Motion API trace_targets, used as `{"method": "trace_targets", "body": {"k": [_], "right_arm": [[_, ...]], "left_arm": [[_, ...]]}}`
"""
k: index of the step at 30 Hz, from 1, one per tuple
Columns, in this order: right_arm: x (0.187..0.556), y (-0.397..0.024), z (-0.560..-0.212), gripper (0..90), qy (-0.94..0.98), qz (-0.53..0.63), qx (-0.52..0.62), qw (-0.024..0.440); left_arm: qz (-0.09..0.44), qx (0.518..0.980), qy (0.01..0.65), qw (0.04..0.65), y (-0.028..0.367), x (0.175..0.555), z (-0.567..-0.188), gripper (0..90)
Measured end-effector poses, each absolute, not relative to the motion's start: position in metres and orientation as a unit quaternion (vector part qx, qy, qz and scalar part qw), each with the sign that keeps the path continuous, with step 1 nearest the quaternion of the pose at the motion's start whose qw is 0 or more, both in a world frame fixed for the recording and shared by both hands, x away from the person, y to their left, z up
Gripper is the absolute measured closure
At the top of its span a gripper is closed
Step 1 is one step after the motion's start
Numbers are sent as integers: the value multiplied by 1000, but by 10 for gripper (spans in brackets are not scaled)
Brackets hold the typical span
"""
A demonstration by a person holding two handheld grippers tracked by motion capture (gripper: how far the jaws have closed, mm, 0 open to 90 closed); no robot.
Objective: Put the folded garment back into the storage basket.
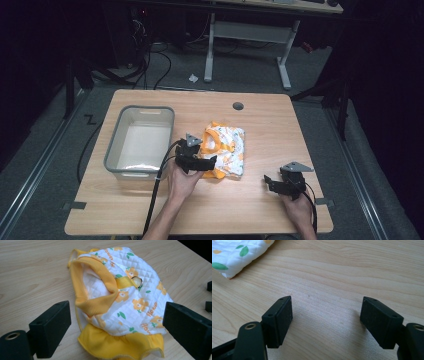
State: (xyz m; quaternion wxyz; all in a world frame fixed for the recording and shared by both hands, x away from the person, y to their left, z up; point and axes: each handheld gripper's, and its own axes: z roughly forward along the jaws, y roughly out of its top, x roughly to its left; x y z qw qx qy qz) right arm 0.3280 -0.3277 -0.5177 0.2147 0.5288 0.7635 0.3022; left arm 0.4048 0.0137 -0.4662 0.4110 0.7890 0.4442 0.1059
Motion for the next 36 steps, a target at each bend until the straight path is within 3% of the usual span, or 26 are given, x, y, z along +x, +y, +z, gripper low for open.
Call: {"method": "trace_targets", "body": {"k": [25, 36], "right_arm": [[328, -327, -518, 264, 764, 302, 528, 214], [328, -327, -518, 264, 764, 302, 528, 214]], "left_arm": [[79, 813, 463, 344, -23, 465, -492, 31], [77, 814, 482, 315, -24, 471, -514, 151]]}}
